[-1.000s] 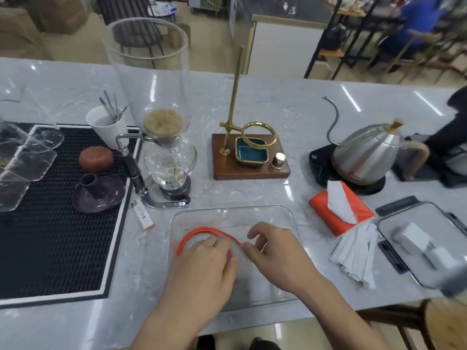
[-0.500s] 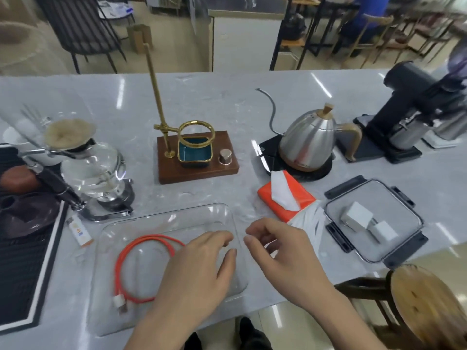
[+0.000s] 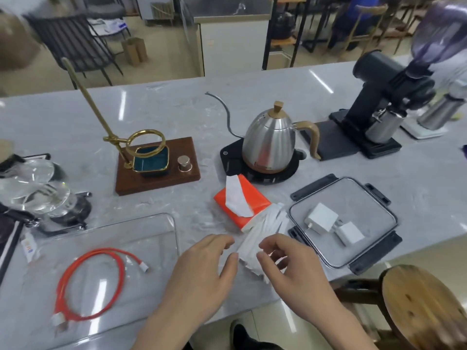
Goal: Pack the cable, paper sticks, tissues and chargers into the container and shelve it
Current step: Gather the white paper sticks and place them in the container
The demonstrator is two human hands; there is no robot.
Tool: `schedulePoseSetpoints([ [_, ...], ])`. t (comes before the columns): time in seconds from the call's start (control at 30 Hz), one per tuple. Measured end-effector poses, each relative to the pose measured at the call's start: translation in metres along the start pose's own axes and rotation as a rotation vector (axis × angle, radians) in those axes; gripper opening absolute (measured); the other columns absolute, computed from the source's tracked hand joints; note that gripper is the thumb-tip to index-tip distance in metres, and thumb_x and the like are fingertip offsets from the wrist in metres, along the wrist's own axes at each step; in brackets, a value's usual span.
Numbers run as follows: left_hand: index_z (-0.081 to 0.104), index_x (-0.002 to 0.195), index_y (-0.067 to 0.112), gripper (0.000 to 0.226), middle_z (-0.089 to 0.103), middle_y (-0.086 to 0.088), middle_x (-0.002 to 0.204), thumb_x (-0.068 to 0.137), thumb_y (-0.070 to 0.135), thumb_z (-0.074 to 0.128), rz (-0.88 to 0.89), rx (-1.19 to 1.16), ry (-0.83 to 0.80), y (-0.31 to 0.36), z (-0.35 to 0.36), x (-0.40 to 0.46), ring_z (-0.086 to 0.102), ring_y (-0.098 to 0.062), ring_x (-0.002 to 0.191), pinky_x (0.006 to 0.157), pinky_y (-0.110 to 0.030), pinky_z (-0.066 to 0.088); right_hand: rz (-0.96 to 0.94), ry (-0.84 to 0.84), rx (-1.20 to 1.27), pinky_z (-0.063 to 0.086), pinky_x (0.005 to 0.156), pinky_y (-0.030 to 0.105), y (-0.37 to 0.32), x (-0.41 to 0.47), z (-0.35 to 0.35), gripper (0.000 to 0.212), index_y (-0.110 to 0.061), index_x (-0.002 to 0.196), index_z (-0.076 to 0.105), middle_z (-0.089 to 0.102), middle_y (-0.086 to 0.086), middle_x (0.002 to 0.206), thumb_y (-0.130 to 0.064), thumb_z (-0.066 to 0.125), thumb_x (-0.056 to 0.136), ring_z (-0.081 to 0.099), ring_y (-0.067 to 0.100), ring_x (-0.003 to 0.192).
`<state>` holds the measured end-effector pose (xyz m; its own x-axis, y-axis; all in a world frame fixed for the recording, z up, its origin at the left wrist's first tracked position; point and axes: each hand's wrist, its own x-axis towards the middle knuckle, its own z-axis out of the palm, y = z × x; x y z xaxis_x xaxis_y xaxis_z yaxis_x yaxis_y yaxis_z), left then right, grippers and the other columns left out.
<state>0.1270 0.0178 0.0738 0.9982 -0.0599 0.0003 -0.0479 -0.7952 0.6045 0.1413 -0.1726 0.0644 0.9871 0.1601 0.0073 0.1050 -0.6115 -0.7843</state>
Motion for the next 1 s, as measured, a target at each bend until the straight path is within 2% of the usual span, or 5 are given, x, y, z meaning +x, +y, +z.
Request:
schedulePoseSetpoints([
  [0.47, 0.052, 0.089, 0.054, 0.037, 0.059, 0.040, 0.088, 0.082, 0.023, 0.071, -0.204, -0.273, 0.020, 0.003, 0.065, 0.016, 0.051, 0.026, 0.096, 0.076, 0.005, 0.037, 0.264, 0.008, 0.298, 0.048, 0.068, 0.006, 0.061, 0.002, -0.002, 0.030, -0.037, 0.112, 0.056, 0.059, -0.017, 0.113, -0.014, 0.057, 0.093, 0.058, -0.014, 0.091],
  [0.6, 0.051, 0.094, 0.052, 0.039, 0.052, 0.044, 0.087, 0.083, 0.020, 0.070, -0.209, -0.274, 0.027, 0.004, 0.075, 0.023, 0.046, 0.034, 0.090, 0.073, 0.008, 0.033, 0.389, 0.020, 0.516, 0.049, 0.084, 0.015, 0.070, 0.004, 0.002, 0.037, -0.039, 0.111, 0.056, 0.060, -0.018, 0.118, -0.005, 0.051, 0.096, 0.058, -0.008, 0.105],
  [0.73, 0.049, 0.086, 0.053, 0.042, 0.061, 0.032, 0.083, 0.083, 0.016, 0.068, -0.200, -0.263, 0.018, 0.004, 0.087, 0.028, 0.054, 0.020, 0.089, 0.072, 0.001, 0.040, 0.476, 0.030, 0.748, 0.055, 0.091, 0.033, 0.073, 0.009, 0.006, 0.036, -0.035, 0.109, 0.056, 0.062, -0.014, 0.121, -0.002, 0.049, 0.098, 0.061, 0.008, 0.115],
  [0.9, 0.063, 0.111, 0.035, 0.030, 0.061, 0.017, 0.103, 0.085, 0.021, 0.064, -0.121, -0.227, -0.059, 0.013, 0.101, 0.036, 0.056, 0.005, 0.096, 0.079, -0.005, 0.040, 0.532, 0.021, 0.915, 0.058, 0.087, 0.035, 0.074, 0.017, 0.008, 0.027, -0.017, 0.116, 0.058, 0.066, 0.003, 0.122, 0.001, 0.049, 0.098, 0.066, 0.018, 0.112],
  [1.0, 0.067, 0.116, 0.027, 0.030, 0.064, 0.010, 0.107, 0.086, 0.027, 0.063, -0.095, -0.198, -0.054, 0.021, 0.106, 0.038, 0.058, -0.005, 0.099, 0.090, -0.019, 0.045, 0.556, -0.012, 0.984, 0.060, 0.076, 0.030, 0.072, 0.019, 0.006, 0.029, -0.007, 0.119, 0.059, 0.072, 0.008, 0.113, 0.006, 0.044, 0.098, 0.071, 0.017, 0.101],
])
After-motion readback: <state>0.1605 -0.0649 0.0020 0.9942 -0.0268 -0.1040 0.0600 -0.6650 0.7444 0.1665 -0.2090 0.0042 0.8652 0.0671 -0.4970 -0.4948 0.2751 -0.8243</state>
